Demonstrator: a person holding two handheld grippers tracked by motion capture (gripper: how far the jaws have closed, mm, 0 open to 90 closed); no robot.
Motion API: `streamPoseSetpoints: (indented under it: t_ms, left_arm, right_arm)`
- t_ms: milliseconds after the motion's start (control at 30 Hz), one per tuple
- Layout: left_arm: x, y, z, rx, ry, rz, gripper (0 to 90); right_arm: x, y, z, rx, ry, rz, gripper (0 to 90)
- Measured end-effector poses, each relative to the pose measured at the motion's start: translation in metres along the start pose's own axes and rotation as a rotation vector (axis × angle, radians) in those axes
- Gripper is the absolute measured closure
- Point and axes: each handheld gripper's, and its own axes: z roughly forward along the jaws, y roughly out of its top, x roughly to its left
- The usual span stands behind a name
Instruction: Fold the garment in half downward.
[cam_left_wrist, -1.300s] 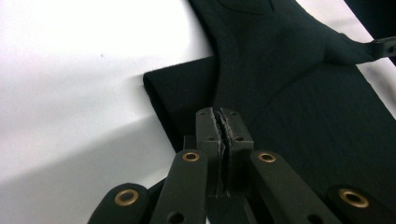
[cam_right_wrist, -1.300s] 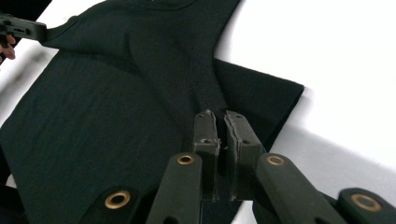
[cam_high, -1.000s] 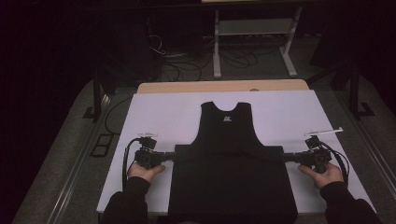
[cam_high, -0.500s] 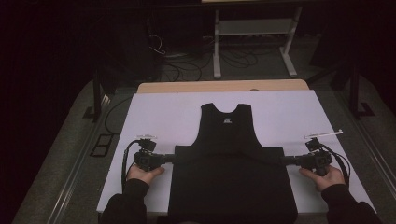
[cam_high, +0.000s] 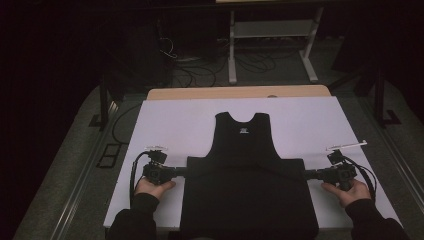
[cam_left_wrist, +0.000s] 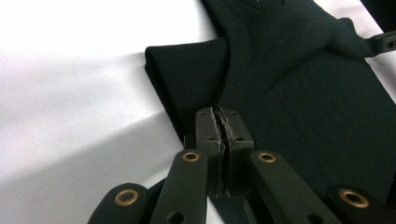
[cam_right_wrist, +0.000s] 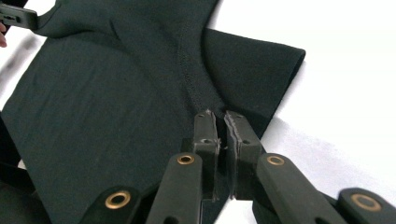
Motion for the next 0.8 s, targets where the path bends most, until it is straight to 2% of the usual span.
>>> streamPoseSetpoints:
  t_ms: [467, 667, 800]
  left_arm:
    - [0.0011, -0.0012, 0.0015, 0.019, -0.001, -0.004, 86.4]
    - [0.0014, -0.0013, 0.0016, 0.022, 0.003, -0.003, 86.4]
    - [0.0012, -0.0014, 0.0015, 0.017, -0.004, -0.002, 85.8]
  right_arm:
    - [0.0, -0.0006, -0.0004, 0.011, -0.022, 0.005, 82.5]
    - [-0.0012, -0.0005, -0.0008, 0.012, -0.026, 0.021, 82.3]
    - [-0.0002, -0.0005, -0.0016, 0.004, -0.026, 0.018, 77.5]
